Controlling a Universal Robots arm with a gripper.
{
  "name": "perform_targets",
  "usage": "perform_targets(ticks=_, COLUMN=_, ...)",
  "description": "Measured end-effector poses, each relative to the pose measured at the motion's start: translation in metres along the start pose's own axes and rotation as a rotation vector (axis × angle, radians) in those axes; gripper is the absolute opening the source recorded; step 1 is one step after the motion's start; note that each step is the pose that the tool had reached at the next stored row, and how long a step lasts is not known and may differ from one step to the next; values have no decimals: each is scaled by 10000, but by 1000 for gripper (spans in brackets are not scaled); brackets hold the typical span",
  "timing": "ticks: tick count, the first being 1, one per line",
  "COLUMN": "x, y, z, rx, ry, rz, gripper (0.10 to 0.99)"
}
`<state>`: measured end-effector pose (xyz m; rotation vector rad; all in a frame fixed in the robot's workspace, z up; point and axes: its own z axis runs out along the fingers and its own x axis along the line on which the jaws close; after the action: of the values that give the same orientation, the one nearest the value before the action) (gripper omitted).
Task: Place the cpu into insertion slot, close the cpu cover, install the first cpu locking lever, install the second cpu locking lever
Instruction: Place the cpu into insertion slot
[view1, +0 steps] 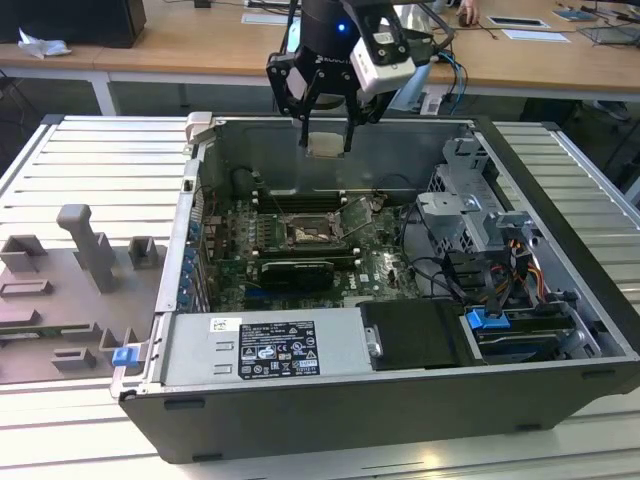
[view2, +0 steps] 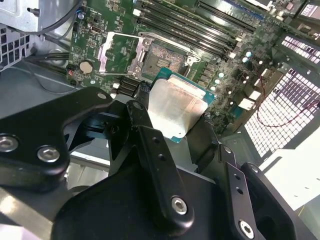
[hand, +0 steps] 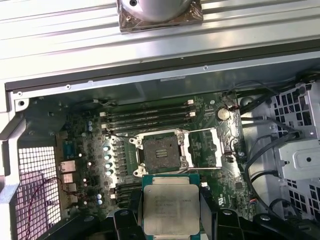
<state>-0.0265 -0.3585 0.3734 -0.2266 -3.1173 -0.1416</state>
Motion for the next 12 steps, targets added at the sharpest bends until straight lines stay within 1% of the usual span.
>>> perform_targets(ticks=5, x=0, y=0, z=0, rx=-8, ry=-33, rz=371, gripper=545)
perform_targets(ticks=12, x=0, y=0, z=0, rx=-14, ry=-63, rz=699, gripper=545)
